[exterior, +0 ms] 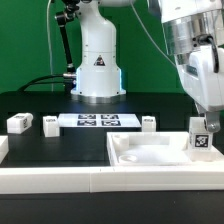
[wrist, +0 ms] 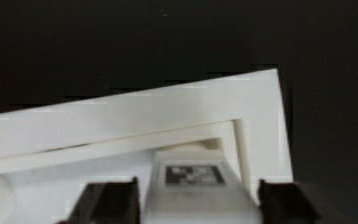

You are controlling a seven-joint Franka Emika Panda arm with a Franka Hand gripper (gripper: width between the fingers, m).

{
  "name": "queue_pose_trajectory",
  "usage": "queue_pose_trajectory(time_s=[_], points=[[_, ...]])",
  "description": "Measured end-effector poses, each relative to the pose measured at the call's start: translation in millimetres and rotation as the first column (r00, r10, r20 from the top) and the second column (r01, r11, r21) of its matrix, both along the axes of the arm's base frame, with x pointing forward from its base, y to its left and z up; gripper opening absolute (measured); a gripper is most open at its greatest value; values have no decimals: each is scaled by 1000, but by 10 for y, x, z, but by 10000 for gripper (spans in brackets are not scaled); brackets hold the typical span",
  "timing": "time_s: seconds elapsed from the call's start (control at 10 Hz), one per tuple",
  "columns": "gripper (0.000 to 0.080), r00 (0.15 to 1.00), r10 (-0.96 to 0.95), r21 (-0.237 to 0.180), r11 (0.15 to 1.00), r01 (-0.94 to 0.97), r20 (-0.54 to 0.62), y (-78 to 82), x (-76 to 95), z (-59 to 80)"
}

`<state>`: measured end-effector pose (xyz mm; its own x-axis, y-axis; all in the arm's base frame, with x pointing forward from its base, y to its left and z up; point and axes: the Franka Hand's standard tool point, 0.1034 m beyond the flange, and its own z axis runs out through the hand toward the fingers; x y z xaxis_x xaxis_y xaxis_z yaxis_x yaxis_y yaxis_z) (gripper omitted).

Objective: Assemble square table

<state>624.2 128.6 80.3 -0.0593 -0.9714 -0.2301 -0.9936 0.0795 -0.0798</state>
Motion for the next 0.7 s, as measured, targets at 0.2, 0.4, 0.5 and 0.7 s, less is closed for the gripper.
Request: queue_pose_trajectory(time_s=[0.2,0.4,0.5,0.7], points=[[535,990,142,-9,990,-142,6,-40,15,17],[644,955,293,-27,956,-292,39,-35,13,13],[648,942,332,-33,943,-331,47,-35,12,13],[649,865,495,-62,869,-491,79,-36,12,11]])
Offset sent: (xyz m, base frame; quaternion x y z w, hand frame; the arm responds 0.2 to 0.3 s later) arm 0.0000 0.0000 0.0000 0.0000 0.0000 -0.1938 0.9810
